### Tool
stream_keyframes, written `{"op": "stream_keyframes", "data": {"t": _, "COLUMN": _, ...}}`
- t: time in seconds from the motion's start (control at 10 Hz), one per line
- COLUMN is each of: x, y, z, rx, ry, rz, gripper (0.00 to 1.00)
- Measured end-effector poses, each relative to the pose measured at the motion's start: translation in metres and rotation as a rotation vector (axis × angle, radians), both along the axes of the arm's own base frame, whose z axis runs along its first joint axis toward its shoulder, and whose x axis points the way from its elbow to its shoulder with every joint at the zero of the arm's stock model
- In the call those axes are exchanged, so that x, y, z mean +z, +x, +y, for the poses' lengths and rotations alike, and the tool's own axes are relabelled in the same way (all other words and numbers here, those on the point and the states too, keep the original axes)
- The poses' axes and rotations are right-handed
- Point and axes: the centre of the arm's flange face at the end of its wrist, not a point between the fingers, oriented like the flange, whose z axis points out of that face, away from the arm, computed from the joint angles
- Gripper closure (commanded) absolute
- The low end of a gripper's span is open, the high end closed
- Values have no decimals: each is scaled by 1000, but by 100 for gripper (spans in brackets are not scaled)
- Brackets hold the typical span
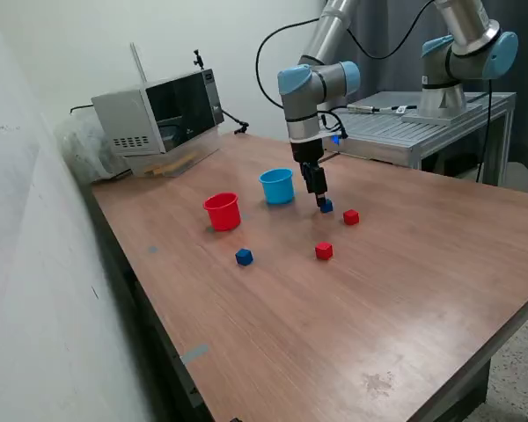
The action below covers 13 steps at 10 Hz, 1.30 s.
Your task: Place red objects in the red bin, and blue objects in the blue bin.
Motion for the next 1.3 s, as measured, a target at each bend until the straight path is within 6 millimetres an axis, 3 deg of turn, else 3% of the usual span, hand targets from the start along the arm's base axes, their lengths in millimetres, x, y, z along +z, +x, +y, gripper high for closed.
{"op": "stream_keyframes", "data": {"t": 0.3, "x": -5, "y": 1, "z": -13, "rx": 53, "ry": 3, "rz": -5, "gripper": 0}}
{"op": "stream_keyframes", "data": {"t": 0.6, "x": -6, "y": -1, "z": -6, "rx": 64, "ry": 24, "rz": -10, "gripper": 0}}
{"op": "stream_keyframes", "data": {"t": 0.7, "x": -8, "y": 0, "z": -5, "rx": 69, "ry": 26, "rz": -14, "gripper": 100}}
{"op": "stream_keyframes", "data": {"t": 1.3, "x": -15, "y": 2, "z": -4, "rx": 146, "ry": 62, "rz": -40, "gripper": 100}}
